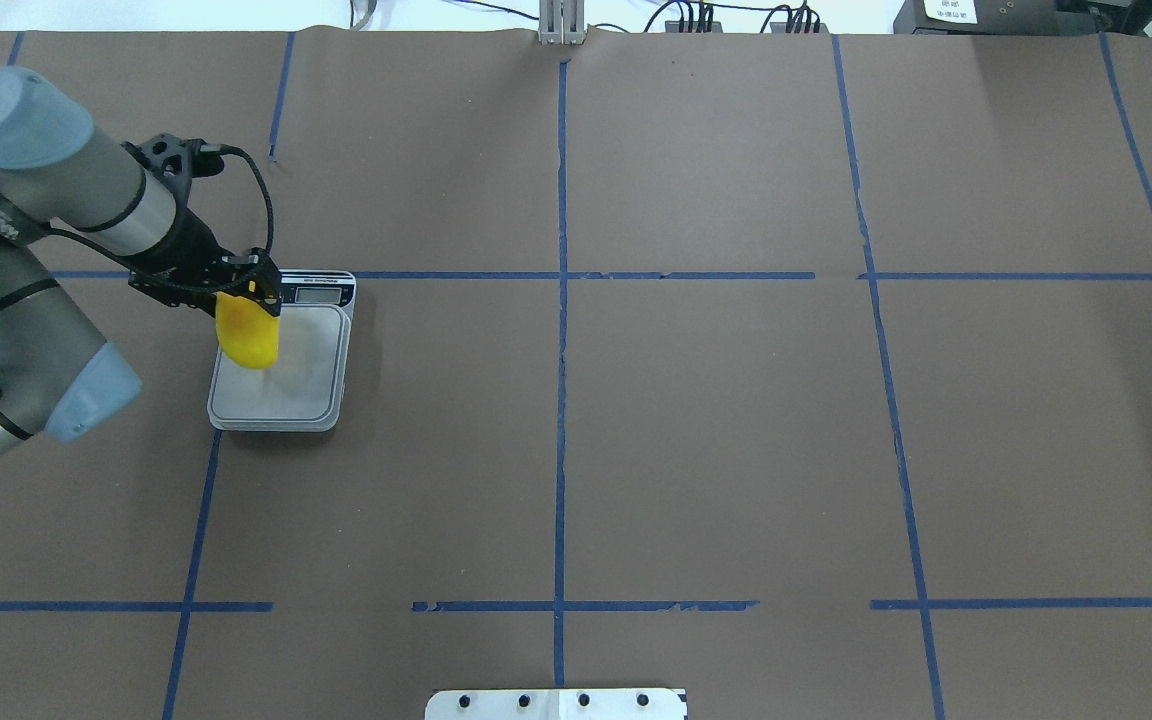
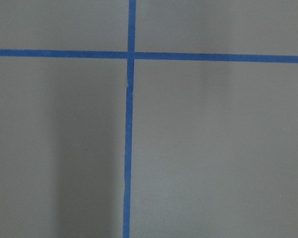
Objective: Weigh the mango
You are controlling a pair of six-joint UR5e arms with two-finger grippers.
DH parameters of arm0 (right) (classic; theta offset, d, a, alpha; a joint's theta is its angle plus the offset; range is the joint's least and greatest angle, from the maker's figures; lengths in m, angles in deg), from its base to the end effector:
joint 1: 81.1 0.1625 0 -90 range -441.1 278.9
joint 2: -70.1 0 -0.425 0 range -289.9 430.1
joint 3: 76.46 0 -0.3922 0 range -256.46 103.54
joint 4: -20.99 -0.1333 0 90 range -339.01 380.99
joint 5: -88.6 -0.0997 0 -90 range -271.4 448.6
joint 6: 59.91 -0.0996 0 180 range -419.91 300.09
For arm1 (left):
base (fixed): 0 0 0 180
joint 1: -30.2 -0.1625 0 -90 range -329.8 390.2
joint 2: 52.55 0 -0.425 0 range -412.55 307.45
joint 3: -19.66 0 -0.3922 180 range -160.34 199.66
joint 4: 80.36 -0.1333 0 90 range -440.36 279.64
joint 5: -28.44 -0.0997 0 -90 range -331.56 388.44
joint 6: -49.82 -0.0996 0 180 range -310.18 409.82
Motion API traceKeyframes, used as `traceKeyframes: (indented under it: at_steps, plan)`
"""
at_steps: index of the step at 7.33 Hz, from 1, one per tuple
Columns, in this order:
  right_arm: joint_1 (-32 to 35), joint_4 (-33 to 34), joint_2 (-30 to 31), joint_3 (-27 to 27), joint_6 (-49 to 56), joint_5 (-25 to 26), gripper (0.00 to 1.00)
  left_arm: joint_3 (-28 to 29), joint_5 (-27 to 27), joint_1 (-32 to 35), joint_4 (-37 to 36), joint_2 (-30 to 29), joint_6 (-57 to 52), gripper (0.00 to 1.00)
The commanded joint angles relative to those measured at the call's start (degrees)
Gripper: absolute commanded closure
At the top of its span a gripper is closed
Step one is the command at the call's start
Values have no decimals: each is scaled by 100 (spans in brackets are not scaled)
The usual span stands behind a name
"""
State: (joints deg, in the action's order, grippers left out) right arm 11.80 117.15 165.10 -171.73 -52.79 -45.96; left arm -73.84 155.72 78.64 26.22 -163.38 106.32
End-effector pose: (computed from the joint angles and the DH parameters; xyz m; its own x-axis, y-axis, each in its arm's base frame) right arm 0.0860 -0.4433 0.6649 0.7087 -0.0160 0.7053 0.0378 0.9992 -0.0153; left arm 0.3672 -0.5241 0.3927 0.6014 -0.0164 -0.7987 0.0003 0.9998 -0.0203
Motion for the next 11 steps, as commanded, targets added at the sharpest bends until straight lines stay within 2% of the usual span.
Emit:
traceKeyframes:
  at_steps: [1, 2, 3, 4, 5, 6, 7, 8, 9, 11]
  plan:
    - [0, 0, 0, 0, 0, 0, 0, -28, -124, -213, -5, -26, 141, 100]
    - [0, 0, 0, 0, 0, 0, 0, -36, -133, -222, 3, 0, 115, 100]
    - [0, 0, 0, 0, 0, 0, 0, -1, -133, -222, -5, -9, 98, 43]
    - [0, 0, 0, 0, 0, 0, 0, -71, -133, -196, 3, -9, 97, 0]
    - [0, 0, 0, 0, 0, 0, 0, -211, -124, -108, -14, -9, 71, 0]
    - [0, 0, 0, 0, 0, 0, 0, -316, -72, 406, -23, 52, -233, 0]
    - [0, 0, 0, 0, 0, 0, 0, -500, -45, 968, -197, 409, -985, 0]
    - [0, 0, 0, 0, 0, 0, 0, -667, -45, 1322, -686, 691, -1915, 0]
    - [0, 0, 0, 0, 0, 0, 0, -573, -19, 2021, -1048, 929, -3116, 0]
    - [0, 0, 0, 0, 0, 0, 0, 135, 926, 3384, -1078, 1492, -5235, 0]
